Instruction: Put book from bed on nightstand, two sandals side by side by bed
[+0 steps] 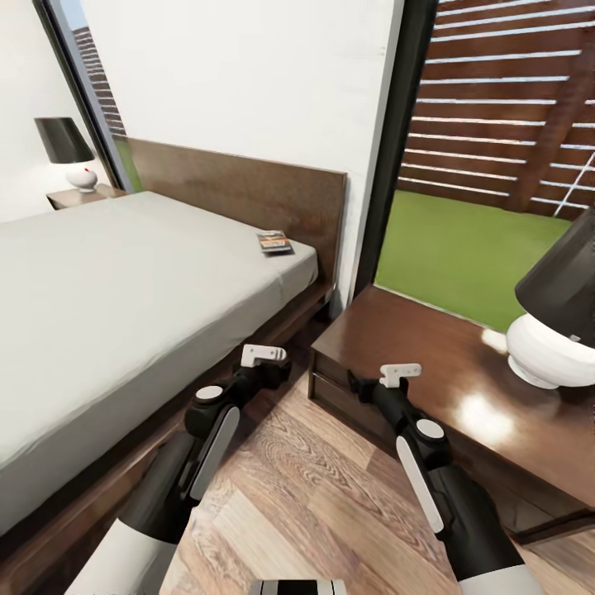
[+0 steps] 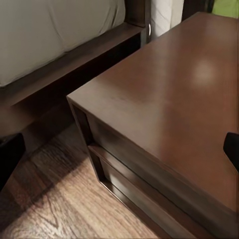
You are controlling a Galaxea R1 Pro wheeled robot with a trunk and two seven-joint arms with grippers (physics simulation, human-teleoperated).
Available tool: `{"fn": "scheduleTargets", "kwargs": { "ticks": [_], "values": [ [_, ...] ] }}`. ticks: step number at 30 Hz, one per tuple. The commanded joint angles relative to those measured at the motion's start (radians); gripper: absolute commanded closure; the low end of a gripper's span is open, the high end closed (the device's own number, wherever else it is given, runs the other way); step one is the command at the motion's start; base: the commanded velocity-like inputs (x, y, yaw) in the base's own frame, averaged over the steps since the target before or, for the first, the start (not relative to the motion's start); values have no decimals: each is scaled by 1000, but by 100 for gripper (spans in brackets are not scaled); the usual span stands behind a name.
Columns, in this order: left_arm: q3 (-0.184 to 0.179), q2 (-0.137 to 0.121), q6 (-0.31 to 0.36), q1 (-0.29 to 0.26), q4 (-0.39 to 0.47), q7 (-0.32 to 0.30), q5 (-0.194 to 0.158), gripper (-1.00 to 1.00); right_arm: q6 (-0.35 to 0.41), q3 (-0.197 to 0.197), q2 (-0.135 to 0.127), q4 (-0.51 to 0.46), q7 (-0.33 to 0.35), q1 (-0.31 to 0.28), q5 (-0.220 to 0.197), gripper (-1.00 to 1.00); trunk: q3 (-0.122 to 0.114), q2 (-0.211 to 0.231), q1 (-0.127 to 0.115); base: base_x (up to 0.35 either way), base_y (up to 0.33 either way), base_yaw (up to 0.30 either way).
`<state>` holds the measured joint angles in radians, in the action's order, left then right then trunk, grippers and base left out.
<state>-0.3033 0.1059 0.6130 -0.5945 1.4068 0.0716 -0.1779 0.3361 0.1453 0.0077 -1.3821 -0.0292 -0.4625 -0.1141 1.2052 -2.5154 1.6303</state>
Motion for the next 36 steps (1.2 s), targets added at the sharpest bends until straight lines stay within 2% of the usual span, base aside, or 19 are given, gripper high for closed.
{"fn": "scheduleTargets", "kwargs": {
  "ticks": [1,5,6,8,11,21,36],
  "values": [
    [1,-1,5,-1,-3,7,-22,-100,4,0,0,0,-3,-1,-10,-100,-3,0,-1,0,0,0],
    [10,-4,3,-2,-9,7,-49,-100,5,-1,-1,7,-3,-1,-10,-100,-19,1,-2,0,0,0],
    [41,-7,0,-2,-18,7,-69,-100,6,-1,-2,11,-5,-1,-9,-100,-22,1,-3,0,0,0],
    [69,-8,-3,-2,-29,6,-77,-100,5,-1,-2,11,-5,-1,-9,-100,-30,2,-4,0,0,0],
    [84,-9,-4,-2,-34,1,-80,-100,5,-2,-3,11,-4,-1,-9,-100,-42,2,-5,0,0,0],
    [90,-3,-6,-3,-48,-4,-79,-100,4,-3,-2,7,-4,-1,-9,-100,-80,5,-10,26,0,0],
    [87,-2,-5,-5,-55,-3,-71,-100,3,-2,-2,2,-5,-1,-9,-100,-138,8,-16,268,0,0]
  ]
}}
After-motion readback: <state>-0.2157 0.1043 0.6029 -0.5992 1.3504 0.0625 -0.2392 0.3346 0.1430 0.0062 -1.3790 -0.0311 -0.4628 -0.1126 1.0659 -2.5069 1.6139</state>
